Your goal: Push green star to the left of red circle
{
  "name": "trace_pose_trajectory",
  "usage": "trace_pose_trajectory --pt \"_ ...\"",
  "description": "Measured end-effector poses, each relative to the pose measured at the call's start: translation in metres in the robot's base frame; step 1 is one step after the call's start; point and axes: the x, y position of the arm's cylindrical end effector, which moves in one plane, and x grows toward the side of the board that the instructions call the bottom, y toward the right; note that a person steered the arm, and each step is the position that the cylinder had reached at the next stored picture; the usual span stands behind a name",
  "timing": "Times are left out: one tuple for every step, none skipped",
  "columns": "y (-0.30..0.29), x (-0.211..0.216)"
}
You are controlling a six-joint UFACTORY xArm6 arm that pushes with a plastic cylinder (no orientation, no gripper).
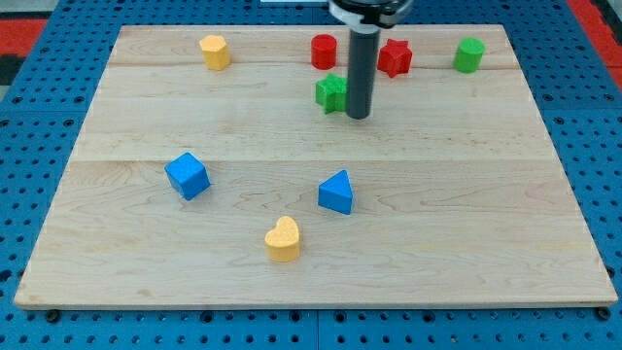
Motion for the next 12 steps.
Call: trace_pose_trajectory --pt "0.004 -0.006" --pt "0.003 -0.021" --pt "-0.047 -0.022" --pt "-0.089 -0.022" --pt "-0.098 -0.021" --pt "-0.106 -0.021" --pt "-0.114 -0.032" --pt "-0.123 -0.040" --pt "-0.123 -0.051" --pt "-0.125 -0.041" --pt "-0.132 -0.041" --pt "-0.136 -0.053"
